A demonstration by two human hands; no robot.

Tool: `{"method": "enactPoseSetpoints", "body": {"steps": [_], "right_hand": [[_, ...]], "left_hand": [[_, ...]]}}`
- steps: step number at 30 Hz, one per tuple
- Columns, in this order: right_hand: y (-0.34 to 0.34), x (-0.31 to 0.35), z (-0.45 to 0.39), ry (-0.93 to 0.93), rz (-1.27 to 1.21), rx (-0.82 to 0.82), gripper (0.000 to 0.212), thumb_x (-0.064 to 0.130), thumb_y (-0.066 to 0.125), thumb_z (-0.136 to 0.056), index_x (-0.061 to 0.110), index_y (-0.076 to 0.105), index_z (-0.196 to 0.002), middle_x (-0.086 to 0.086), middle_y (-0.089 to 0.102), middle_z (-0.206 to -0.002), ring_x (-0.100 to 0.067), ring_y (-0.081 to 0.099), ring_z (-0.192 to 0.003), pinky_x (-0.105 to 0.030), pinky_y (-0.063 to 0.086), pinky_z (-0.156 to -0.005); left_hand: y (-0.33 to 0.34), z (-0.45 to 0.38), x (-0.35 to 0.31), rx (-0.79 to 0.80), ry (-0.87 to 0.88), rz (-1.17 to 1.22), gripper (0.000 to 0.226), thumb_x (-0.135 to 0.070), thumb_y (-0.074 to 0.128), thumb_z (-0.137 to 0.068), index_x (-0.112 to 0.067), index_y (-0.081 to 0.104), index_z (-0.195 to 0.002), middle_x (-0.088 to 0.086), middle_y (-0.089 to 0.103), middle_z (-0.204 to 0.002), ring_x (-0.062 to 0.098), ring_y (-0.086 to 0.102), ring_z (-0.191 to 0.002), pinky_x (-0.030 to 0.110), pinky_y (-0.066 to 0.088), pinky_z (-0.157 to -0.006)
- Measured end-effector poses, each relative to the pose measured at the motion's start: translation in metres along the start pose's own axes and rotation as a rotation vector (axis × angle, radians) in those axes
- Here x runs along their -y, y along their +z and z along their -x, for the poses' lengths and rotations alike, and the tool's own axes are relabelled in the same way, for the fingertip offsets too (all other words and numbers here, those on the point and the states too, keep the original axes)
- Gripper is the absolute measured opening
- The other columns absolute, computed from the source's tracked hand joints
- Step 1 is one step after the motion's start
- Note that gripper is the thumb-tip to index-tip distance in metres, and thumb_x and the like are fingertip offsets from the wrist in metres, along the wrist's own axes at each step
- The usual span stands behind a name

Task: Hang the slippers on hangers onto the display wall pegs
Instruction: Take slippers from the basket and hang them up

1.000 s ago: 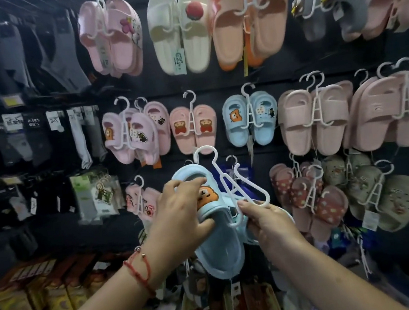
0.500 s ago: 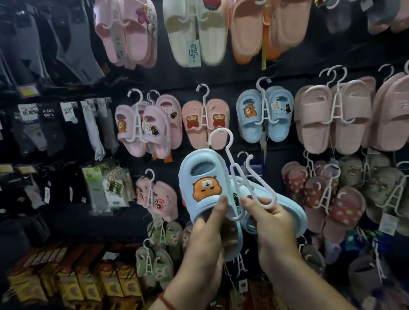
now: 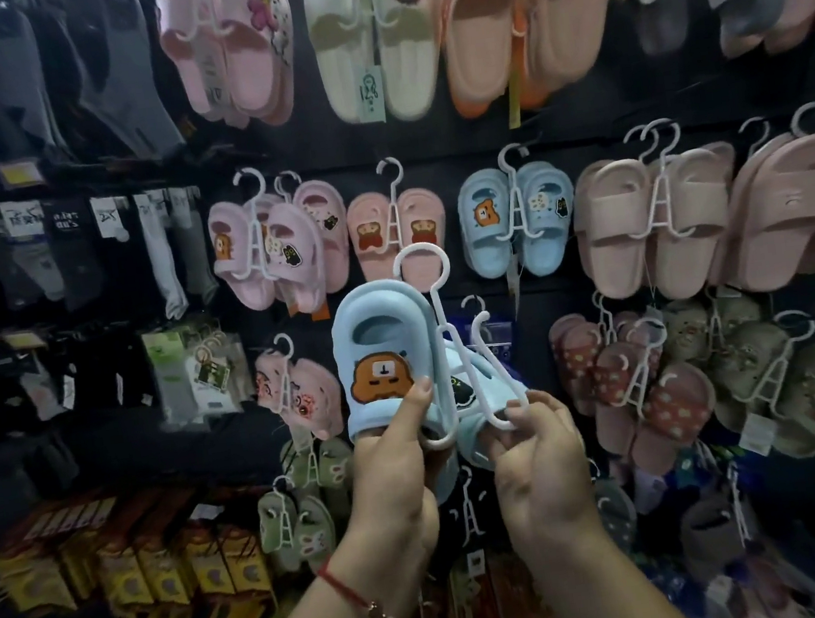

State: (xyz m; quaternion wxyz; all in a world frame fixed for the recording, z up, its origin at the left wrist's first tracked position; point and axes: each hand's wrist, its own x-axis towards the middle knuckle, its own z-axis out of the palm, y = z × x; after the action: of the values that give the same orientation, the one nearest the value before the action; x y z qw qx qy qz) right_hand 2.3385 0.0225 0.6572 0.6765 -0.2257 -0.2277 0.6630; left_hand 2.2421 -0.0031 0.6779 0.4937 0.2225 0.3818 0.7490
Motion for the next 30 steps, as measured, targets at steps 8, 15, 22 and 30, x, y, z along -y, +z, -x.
{"method": "enactPoseSetpoints", "body": {"steps": [8,15,22,30], "right_hand": [[0.001,0.006,-0.014,0.429,-0.278,-0.056,0.033,0.018,0.059,-0.093,-0.007,0.072,-0.109,-0.025,0.073,-0.089,-0.032,0.073,-0.069,-0.038,0.062,-0.053],[0.001,0.022,-0.029,0.595,-0.132,-0.06,0.029,0.016,0.064,-0.094,-0.007,0.068,-0.111,-0.024,0.071,-0.112,-0.035,0.068,-0.106,-0.049,0.06,-0.081],[0.005,0.063,-0.057,0.414,-0.274,-0.193,0.016,0.02,0.075,-0.085,0.009,0.066,-0.092,-0.003,0.074,-0.076,-0.013,0.067,-0.079,-0.025,0.047,-0.062],[0.024,0.053,-0.067,0.415,-0.41,-0.105,0.023,0.023,0.073,-0.089,0.0,0.07,-0.087,-0.011,0.074,-0.07,-0.019,0.07,-0.059,-0.024,0.058,-0.049]], "left_hand": [[-0.002,0.006,0.008,0.106,0.141,-0.082,0.033,-0.009,0.069,-0.09,-0.013,0.067,-0.122,0.009,0.076,-0.113,0.03,0.072,-0.106,0.049,0.056,-0.094],[-0.017,0.002,0.007,0.073,0.093,-0.095,0.02,-0.011,0.07,-0.089,-0.011,0.073,-0.109,0.013,0.077,-0.106,0.03,0.074,-0.094,0.045,0.058,-0.085],[-0.034,-0.009,-0.001,0.004,0.098,-0.086,0.025,-0.015,0.074,-0.086,-0.006,0.072,-0.109,0.001,0.077,-0.086,0.011,0.072,-0.071,0.032,0.054,-0.069],[-0.038,-0.008,0.009,0.006,0.09,-0.128,0.022,-0.011,0.074,-0.087,-0.009,0.072,-0.109,0.006,0.078,-0.097,0.018,0.075,-0.086,0.036,0.059,-0.076]]}}
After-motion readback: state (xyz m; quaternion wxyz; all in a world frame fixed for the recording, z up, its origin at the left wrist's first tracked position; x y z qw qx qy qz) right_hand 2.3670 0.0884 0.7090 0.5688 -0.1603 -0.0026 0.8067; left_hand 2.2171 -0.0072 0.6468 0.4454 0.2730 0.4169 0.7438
